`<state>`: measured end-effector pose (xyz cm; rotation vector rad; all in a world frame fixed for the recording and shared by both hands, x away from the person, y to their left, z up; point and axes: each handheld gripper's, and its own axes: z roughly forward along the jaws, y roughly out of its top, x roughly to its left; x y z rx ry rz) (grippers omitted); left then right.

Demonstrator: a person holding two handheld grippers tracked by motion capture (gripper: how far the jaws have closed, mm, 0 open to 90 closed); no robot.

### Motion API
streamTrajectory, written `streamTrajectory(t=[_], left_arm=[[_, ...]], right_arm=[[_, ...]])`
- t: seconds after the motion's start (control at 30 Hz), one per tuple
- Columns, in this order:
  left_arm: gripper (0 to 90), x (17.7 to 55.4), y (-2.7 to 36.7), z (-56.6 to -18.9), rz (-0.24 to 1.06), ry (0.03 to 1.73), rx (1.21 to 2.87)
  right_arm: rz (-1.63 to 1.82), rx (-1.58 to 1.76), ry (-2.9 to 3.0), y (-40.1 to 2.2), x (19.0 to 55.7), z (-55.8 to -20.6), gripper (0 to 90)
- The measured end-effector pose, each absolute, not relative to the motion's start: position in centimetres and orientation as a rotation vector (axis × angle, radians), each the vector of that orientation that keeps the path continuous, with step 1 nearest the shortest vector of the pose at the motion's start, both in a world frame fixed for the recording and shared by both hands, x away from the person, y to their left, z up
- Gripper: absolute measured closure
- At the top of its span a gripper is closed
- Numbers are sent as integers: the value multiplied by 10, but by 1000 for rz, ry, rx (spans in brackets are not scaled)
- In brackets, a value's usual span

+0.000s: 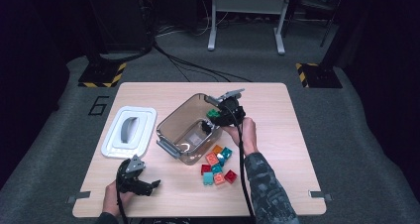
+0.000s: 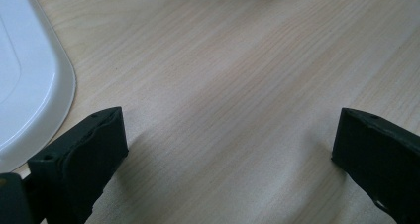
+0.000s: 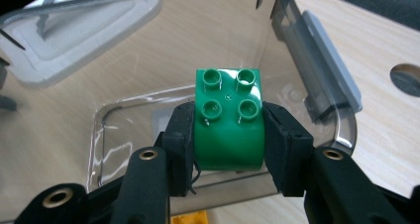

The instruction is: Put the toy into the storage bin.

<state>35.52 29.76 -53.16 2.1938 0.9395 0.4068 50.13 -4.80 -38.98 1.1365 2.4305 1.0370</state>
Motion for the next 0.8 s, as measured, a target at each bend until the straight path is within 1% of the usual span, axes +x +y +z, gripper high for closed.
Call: streamTrajectory(t=[0.3, 0.4, 0.43, 0.57, 0.8], left_arm=[[4, 355, 297, -532, 404, 942, 2193], [4, 355, 297, -532, 404, 941, 2189], [4, 355, 297, -532, 406, 940, 2190], [4, 355, 297, -532, 404, 941, 2189], [4, 355, 298, -532, 408, 938, 2188]], right_arm=[[1003, 1122, 2460, -45, 499, -389, 573], [991, 1122, 2461, -45, 498, -389, 506], [990, 1127, 2459, -46, 496, -388, 461], [1028, 1132, 2435, -52, 490, -382, 343], [1080, 1115, 2392, -67, 472, -373, 200]])
